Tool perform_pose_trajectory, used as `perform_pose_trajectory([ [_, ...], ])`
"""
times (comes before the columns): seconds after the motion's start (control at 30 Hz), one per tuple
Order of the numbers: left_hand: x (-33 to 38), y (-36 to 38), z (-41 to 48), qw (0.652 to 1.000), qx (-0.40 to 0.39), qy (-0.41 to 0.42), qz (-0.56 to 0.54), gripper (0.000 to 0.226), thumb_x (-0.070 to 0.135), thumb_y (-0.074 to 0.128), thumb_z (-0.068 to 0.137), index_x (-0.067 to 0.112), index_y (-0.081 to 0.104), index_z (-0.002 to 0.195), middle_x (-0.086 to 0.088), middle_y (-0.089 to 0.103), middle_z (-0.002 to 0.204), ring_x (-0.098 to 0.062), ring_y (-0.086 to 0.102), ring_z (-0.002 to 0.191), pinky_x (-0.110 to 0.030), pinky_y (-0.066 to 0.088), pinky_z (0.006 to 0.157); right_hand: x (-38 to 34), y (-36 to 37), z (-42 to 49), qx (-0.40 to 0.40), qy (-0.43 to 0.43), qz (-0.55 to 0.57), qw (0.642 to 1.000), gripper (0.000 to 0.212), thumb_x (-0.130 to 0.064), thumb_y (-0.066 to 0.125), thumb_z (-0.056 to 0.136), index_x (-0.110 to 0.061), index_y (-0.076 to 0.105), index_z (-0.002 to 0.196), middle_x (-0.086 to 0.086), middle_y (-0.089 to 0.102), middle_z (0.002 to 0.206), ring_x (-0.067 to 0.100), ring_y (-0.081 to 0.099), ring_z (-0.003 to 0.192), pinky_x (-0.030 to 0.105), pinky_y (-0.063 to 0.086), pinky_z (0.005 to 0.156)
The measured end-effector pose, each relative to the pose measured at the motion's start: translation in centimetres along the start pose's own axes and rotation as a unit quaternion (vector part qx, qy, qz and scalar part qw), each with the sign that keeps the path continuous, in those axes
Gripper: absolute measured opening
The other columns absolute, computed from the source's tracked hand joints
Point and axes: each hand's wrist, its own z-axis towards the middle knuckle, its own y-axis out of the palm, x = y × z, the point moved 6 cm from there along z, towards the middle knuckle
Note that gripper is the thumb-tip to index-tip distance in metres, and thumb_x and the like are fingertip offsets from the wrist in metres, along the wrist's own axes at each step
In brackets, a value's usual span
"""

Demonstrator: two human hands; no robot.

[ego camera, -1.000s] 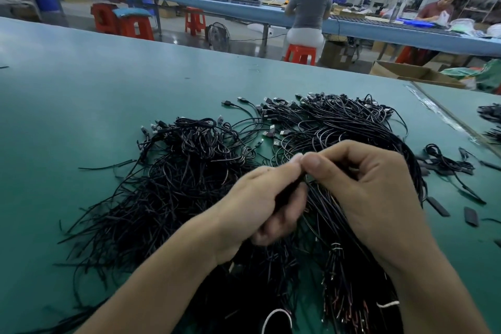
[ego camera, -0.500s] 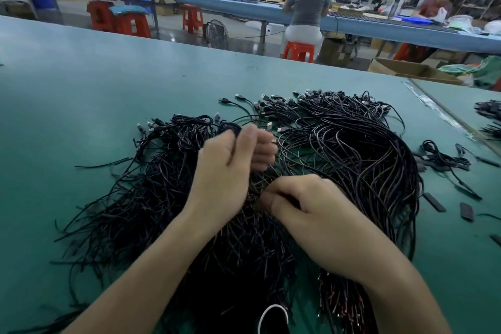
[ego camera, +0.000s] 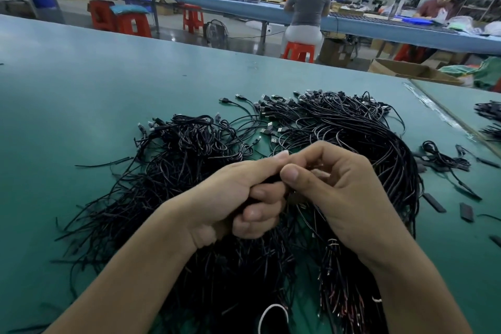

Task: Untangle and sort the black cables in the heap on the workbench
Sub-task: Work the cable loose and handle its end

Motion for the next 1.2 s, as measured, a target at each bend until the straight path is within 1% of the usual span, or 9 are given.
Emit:
perform_pose_trajectory([
  [0.1,0.0,0.0,0.1,1.000,0.003,0.009,-0.004,0.057,0.052,0.047,0.095,0.025,0.042,0.044,0.000,0.053,0.047,-0.009,0.045,0.037,-0.016,0.035,0.036,0.2,0.1,0.1,-0.012,-0.002,-0.026,1.000,0.023,-0.043,0.075,0.076,-0.022,0.065,0.078,0.012,0.066,0.071,0.025,0.062,0.068,0.041,0.052,0.067],
  [0.23,0.4,-1.0,0.6,0.980,0.143,0.056,0.128,0.059,0.057,0.050,0.091,0.022,0.048,0.044,-0.001,0.048,0.054,-0.012,0.045,0.052,-0.028,0.038,0.059,0.0,-0.4,0.1,0.022,-0.026,-0.054,0.998,0.018,-0.035,0.073,0.079,-0.018,0.064,0.079,0.001,0.072,0.070,0.013,0.067,0.063,0.026,0.053,0.062],
  [0.33,0.8,-1.3,0.5,0.971,0.185,0.095,0.122,0.062,0.044,0.052,0.097,0.020,0.047,0.041,-0.009,0.043,0.059,-0.010,0.054,0.064,-0.027,0.051,0.067,-0.3,-0.4,0.0,0.068,-0.046,-0.094,0.992,0.017,-0.032,0.076,0.080,-0.020,0.065,0.078,0.003,0.069,0.072,0.023,0.065,0.065,0.036,0.055,0.060],
  [0.47,0.4,0.5,0.3,0.995,0.057,0.030,-0.079,0.039,0.032,0.048,0.097,0.017,0.069,0.068,-0.004,0.060,0.069,-0.014,0.064,0.066,-0.044,0.060,0.069,-0.9,0.4,-0.2,0.100,-0.080,-0.090,0.988,0.016,-0.020,0.081,0.082,-0.021,0.065,0.077,-0.001,0.071,0.073,0.018,0.068,0.067,0.031,0.057,0.059],
  [0.63,-0.4,0.5,0.5,0.997,0.066,-0.019,-0.026,0.052,0.048,0.034,0.100,0.013,0.069,0.084,-0.008,0.067,0.061,-0.015,0.060,0.041,-0.015,0.041,0.036,-0.9,0.3,-0.3,0.144,-0.079,-0.119,0.979,0.020,-0.017,0.081,0.080,-0.024,0.064,0.071,-0.004,0.065,0.066,0.012,0.059,0.054,0.028,0.048,0.048],
  [0.83,0.0,-2.2,0.1,0.978,0.193,0.017,0.079,0.049,0.053,0.043,0.100,0.024,0.064,0.066,0.002,0.049,0.047,-0.006,0.029,0.030,-0.010,0.022,0.032,-0.2,-0.4,-0.1,0.146,-0.026,-0.175,0.973,0.019,-0.046,0.073,0.079,-0.028,0.065,0.079,-0.012,0.067,0.074,0.005,0.059,0.061,0.020,0.049,0.056],
  [0.93,0.8,-3.3,-0.1,0.964,0.245,0.065,0.074,0.060,0.050,0.041,0.102,0.022,0.070,0.058,0.009,0.037,0.042,-0.004,0.026,0.030,-0.012,0.020,0.030,1.2,-0.9,0.0,0.109,0.063,-0.207,0.970,0.037,-0.065,0.056,0.082,-0.029,0.061,0.080,-0.014,0.065,0.071,0.003,0.056,0.055,0.017,0.047,0.051],
  [1.03,1.2,-3.4,-0.1,0.957,0.268,0.103,0.049,0.065,0.048,0.038,0.104,0.023,0.060,0.048,0.010,0.034,0.042,-0.005,0.023,0.031,-0.013,0.019,0.031,3.2,0.2,-0.4,-0.025,0.162,-0.342,0.925,0.030,-0.054,0.061,0.090,-0.026,0.064,0.078,-0.008,0.065,0.063,-0.001,0.056,0.048,0.015,0.042,0.044],
  [1.2,1.2,-3.8,-0.1,0.948,0.294,0.117,0.025,0.064,0.049,0.033,0.104,0.024,0.042,0.046,0.011,0.030,0.044,-0.006,0.019,0.034,-0.014,0.015,0.032,5.3,2.1,-1.5,-0.148,0.236,-0.414,0.866,0.031,-0.056,0.071,0.083,-0.025,0.070,0.084,-0.006,0.068,0.082,0.009,0.066,0.074,0.039,0.060,0.074],
])
